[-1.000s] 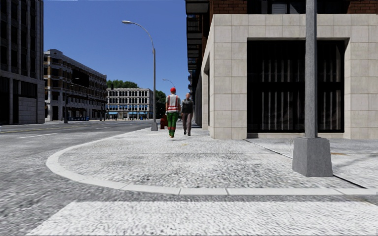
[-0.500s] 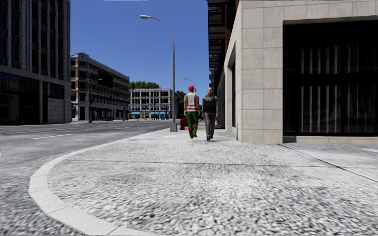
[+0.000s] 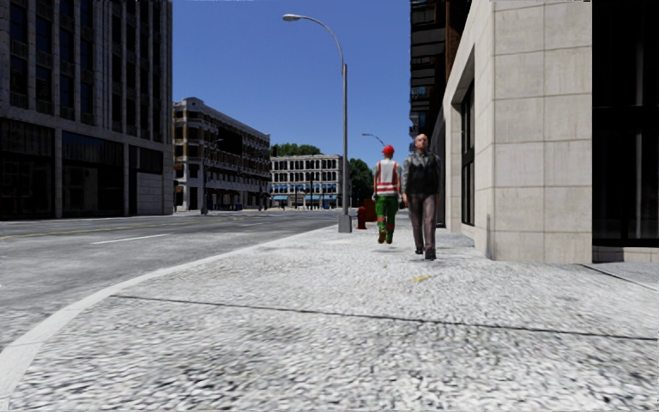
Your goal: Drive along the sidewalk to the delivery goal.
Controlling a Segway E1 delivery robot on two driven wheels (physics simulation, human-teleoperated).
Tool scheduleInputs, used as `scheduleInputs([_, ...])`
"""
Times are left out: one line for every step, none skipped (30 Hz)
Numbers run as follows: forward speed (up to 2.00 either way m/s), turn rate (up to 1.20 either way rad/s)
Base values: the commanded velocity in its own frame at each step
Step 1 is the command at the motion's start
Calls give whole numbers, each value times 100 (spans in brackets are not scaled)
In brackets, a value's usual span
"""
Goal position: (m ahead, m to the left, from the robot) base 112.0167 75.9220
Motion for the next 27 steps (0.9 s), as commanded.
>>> scheduleInputs([179,44])
scheduleInputs([179,44])
scheduleInputs([179,44])
scheduleInputs([179,44])
scheduleInputs([179,44])
scheduleInputs([179,44])
scheduleInputs([179,44])
scheduleInputs([179,44])
scheduleInputs([179,44])
scheduleInputs([179,44])
scheduleInputs([179,44])
scheduleInputs([179,44])
scheduleInputs([179,44])
scheduleInputs([179,44])
scheduleInputs([179,44])
scheduleInputs([179,44])
scheduleInputs([179,44])
scheduleInputs([179,44])
scheduleInputs([179,44])
scheduleInputs([179,44])
scheduleInputs([179,44])
scheduleInputs([179,44])
scheduleInputs([179,44])
scheduleInputs([179,44])
scheduleInputs([179,44])
scheduleInputs([179,44])
scheduleInputs([179,44])
